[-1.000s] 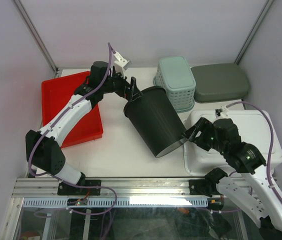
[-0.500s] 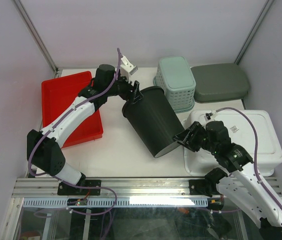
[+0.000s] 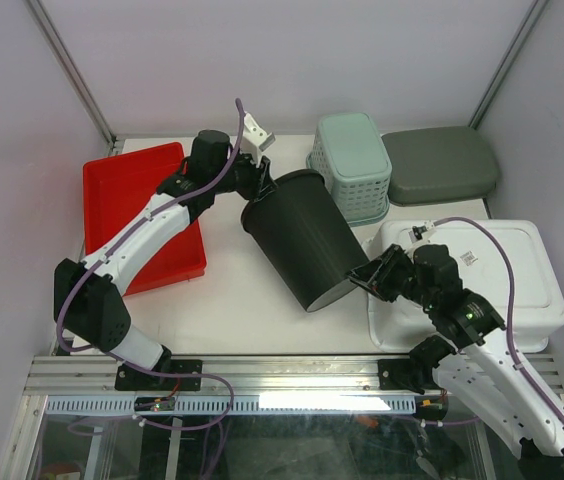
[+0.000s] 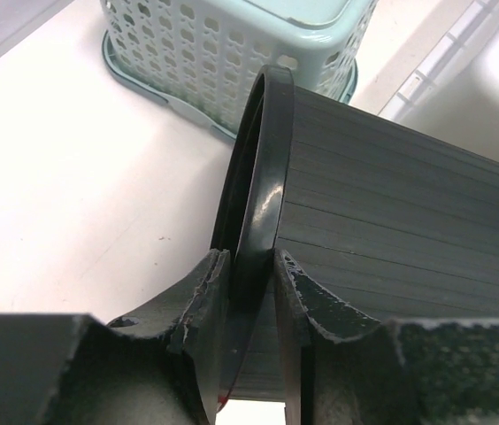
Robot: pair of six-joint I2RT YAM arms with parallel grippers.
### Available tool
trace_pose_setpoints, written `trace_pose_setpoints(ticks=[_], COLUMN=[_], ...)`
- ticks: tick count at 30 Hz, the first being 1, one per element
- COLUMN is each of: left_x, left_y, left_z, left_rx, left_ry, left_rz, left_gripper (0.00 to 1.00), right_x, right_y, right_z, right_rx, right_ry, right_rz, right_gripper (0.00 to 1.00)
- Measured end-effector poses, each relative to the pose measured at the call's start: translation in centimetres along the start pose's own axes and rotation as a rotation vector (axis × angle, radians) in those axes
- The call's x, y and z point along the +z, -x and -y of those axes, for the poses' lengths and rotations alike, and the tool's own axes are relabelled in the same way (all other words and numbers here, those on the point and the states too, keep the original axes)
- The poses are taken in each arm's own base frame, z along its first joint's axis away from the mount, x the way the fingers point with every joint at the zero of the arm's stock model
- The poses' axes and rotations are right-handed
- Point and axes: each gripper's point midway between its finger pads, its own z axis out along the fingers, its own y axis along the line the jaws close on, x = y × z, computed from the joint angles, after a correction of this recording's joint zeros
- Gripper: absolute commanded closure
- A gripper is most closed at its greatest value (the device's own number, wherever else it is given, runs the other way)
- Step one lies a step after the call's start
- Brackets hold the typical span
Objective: Turn the large container upside down
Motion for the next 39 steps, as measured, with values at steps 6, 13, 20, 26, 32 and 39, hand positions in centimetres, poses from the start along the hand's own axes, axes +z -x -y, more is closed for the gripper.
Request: trace_pose_setpoints(ticks=[6, 13, 20, 26, 32, 39], left_x=[0.2, 0.5, 0.4, -0.3, -0.1, -0.1], left_y=[-0.1, -0.1, 0.2, -0.3, -0.2, -0.3], left_z=[-0.7, -1.7, -3.4, -4.5, -3.9, -4.2], left_rx=[0.014, 0.026, 0.018, -0.062, -0.114, -0.146], left_ry=[0.033, 0.085, 0.151, 0.145, 0.098, 0.088], left_rz=[0.006, 0.034, 0.067, 0.098, 0.11, 0.125], left_gripper=[0.88, 0.98, 1.0, 1.0, 1.0, 1.0], right_x=[0.1, 0.4, 1.0, 0.2, -0.7, 0.3], right_y=[0.2, 0.9, 1.2, 2.7, 5.0, 6.0], right_z=[-0.5, -2.0, -4.1, -8.5, -14.4, -14.0], right_rx=[-0.001, -0.034, -0.089, -0.151, -0.246, -0.301], right_ry=[0.017, 0.077, 0.121, 0.223, 0.366, 0.293], right_rz=[0.006, 0.026, -0.002, 0.02, 0.078, 0.104], right_gripper=[0.78, 0.79, 0.79, 0.79, 0.78, 0.47])
